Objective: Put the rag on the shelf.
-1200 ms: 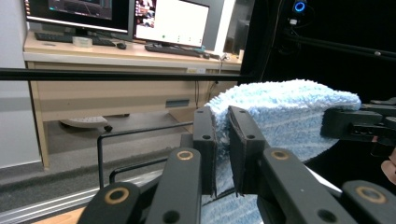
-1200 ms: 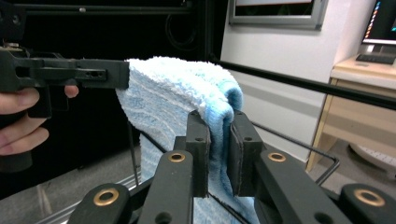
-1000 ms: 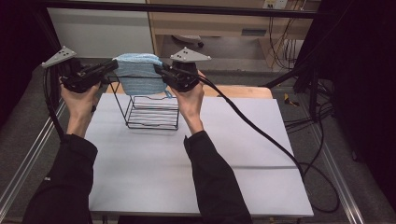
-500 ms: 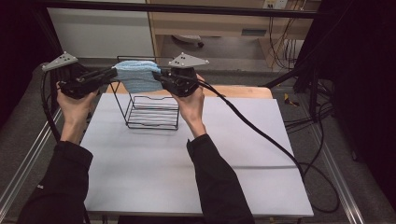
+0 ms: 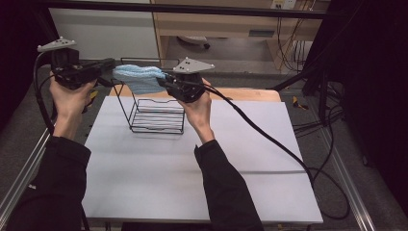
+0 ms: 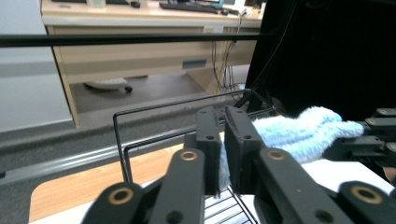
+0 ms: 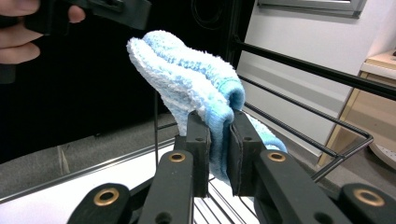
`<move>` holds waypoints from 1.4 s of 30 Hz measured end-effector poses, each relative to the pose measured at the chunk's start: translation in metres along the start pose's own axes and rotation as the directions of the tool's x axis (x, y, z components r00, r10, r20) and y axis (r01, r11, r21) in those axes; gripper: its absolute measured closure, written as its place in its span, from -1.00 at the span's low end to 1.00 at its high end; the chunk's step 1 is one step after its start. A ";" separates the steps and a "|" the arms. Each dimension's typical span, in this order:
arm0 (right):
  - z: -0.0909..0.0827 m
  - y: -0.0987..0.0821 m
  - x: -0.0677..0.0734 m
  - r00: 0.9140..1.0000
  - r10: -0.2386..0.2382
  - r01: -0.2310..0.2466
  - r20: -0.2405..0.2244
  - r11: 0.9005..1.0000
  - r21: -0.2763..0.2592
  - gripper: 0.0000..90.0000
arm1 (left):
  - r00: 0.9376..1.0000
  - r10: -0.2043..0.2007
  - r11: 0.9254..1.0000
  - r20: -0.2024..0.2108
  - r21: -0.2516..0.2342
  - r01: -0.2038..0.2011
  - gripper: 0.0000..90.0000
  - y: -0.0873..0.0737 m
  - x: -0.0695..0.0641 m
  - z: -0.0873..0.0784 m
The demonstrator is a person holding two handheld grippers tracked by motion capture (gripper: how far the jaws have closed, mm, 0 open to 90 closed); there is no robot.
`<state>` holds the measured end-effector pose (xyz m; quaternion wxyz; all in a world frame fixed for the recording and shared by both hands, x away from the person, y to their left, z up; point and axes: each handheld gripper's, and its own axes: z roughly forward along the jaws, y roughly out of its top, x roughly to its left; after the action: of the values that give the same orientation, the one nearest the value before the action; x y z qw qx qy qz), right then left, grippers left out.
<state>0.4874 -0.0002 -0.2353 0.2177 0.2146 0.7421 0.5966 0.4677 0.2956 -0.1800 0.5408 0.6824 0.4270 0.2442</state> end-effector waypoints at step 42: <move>-0.014 0.025 0.010 0.991 0.105 -0.103 -0.081 0.994 0.033 0.51 | 0.996 0.068 0.989 0.062 0.127 -0.076 0.98 -0.047 -0.002 0.015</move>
<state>0.4728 -0.0001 -0.2084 0.1525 0.2313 0.7468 0.6046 0.4634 0.2886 -0.2283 0.4985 0.7377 0.4011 0.2156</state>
